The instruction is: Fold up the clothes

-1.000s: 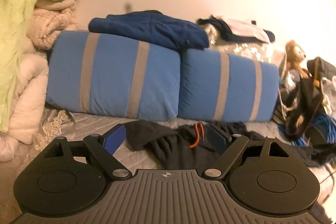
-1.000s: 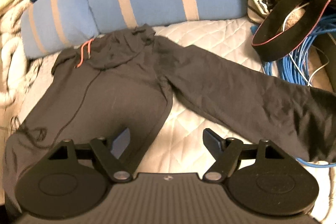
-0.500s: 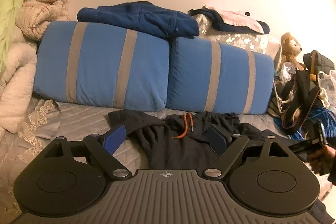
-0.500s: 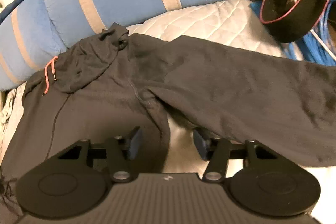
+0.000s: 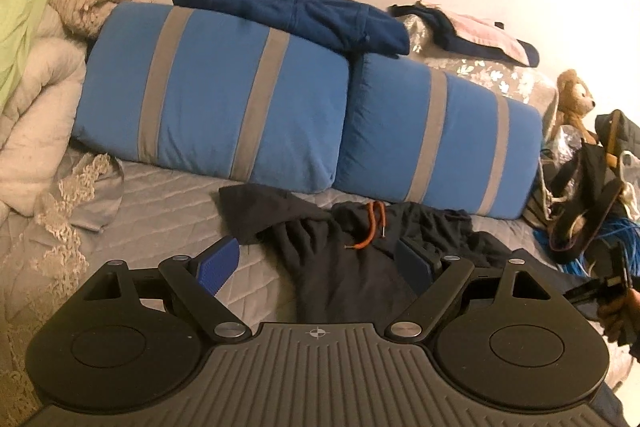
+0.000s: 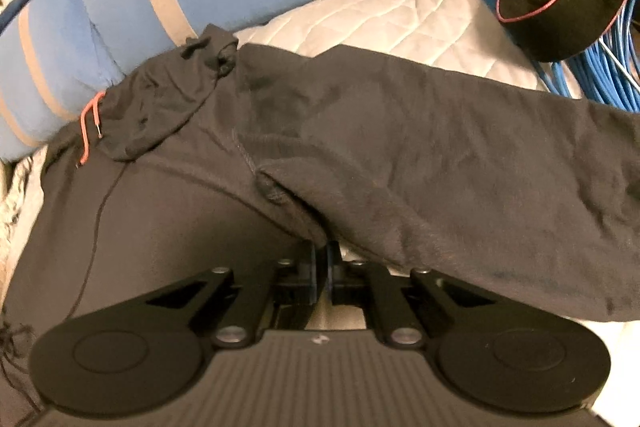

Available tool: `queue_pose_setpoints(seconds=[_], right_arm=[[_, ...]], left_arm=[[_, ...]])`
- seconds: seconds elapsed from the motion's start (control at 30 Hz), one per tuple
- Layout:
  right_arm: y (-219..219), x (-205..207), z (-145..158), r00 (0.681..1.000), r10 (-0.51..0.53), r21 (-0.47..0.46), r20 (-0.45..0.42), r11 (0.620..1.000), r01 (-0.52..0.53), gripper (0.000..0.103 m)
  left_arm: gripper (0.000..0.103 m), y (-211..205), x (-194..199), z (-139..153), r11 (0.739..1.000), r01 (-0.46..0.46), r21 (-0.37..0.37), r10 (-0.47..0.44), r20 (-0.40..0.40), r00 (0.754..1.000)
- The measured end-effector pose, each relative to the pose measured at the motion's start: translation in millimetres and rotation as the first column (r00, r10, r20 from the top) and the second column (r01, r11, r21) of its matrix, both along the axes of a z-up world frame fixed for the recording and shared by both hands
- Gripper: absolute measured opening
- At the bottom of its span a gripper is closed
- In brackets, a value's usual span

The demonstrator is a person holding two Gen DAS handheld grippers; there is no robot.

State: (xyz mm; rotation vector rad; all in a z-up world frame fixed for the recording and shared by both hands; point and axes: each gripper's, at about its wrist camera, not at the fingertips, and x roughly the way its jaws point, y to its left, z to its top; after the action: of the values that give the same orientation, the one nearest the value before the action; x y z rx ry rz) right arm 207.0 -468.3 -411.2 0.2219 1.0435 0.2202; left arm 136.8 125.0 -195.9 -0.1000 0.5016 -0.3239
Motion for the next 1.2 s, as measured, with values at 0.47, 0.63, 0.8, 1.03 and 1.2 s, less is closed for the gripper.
queue_pose_setpoints(seconds=[0.47,0.63,0.8,1.03,1.2], right_arm=[[52,-24,110,0.954,0.111,-0.167,0.279,0.984,-0.066,0.095],[85,-31,148,0.909,0.157,-0.184,0.385,0.979,-0.091,0.100],[108,-33,172,0.883,0.183,-0.180,0.432,0.977,-0.115,0.100],[117,-33,199,0.866,0.147,-0.122,0.478,0.987,-0.100,0.100],[120,-37,214,0.851,0.133,-0.110,0.508,0.990,-0.089,0.100]], left_arm=[[0.086,1,7,-4,0.999,0.019,-0.040,-0.019,-0.010,1.000],[0.086,-9,6,1,0.998,0.049,-0.048,-0.049,0.014,0.999],[0.086,-15,8,5,0.996,0.071,-0.061,-0.069,0.025,0.997],[0.086,-20,8,13,0.993,0.090,-0.074,-0.086,0.049,0.995],[0.086,-20,8,20,0.991,0.083,-0.102,-0.078,0.053,0.996]])
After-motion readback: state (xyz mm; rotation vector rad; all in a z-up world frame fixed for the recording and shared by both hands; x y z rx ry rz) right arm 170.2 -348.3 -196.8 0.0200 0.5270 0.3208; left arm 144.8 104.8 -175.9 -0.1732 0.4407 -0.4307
